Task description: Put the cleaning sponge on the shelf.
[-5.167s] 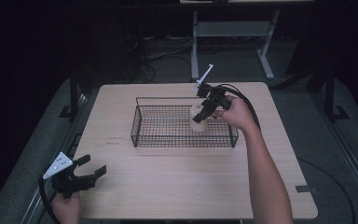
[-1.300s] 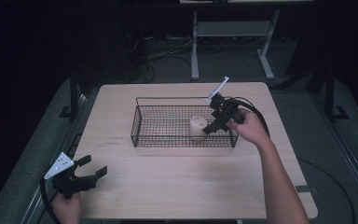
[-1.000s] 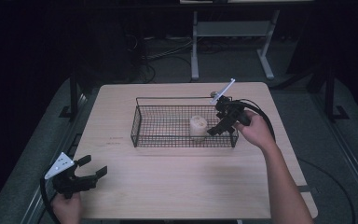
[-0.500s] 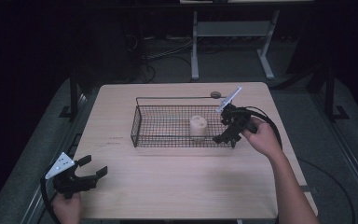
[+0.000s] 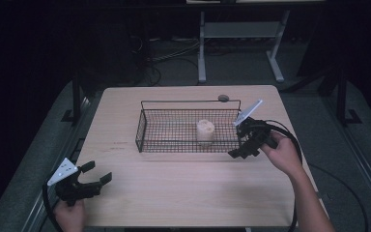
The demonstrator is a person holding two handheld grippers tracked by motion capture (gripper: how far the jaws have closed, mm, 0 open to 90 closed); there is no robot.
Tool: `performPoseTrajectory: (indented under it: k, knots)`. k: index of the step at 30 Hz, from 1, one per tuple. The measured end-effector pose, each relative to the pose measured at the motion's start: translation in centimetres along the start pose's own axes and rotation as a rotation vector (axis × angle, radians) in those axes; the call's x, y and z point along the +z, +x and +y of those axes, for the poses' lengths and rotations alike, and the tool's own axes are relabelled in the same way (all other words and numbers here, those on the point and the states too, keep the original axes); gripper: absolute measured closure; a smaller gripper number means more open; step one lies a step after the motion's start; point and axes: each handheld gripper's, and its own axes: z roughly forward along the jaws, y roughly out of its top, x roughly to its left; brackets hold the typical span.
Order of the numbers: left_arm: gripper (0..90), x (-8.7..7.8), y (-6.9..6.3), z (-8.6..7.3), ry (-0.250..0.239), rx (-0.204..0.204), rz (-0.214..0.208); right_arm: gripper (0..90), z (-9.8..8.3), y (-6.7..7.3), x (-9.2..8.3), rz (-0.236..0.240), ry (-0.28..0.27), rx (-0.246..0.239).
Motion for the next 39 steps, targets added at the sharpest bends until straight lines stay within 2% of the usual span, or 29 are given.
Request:
performPoseTrajectory:
  k: [4,9,11,27,32,39]
  knots:
    - [13.8,0.0,0.0,0.0,0.000,-0.001,0.001,13.9,-0.9,0.4,-0.4,0.004,-0.021,0.004]
    - [13.8,0.0,0.0,0.0,0.002,-0.002,0.000,14.0,-1.9,1.0,-0.6,0.000,-0.007,0.012]
    - [13.8,0.0,0.0,0.0,0.004,0.003,0.001,14.0,-2.3,1.2,-0.6,0.001,-0.007,0.001]
    - [13.8,0.0,-0.1,0.0,0.003,0.003,-0.001,14.0,-5.3,2.5,-0.1,0.008,-0.018,0.018]
    - [13.8,0.0,-0.1,0.0,0.005,0.005,-0.002,14.0,-6.5,3.1,-0.1,0.012,-0.033,0.025]
    - [13.8,0.1,-0.4,0.0,0.009,0.010,-0.005,14.0,-8.2,4.3,0.0,0.007,-0.041,0.010]
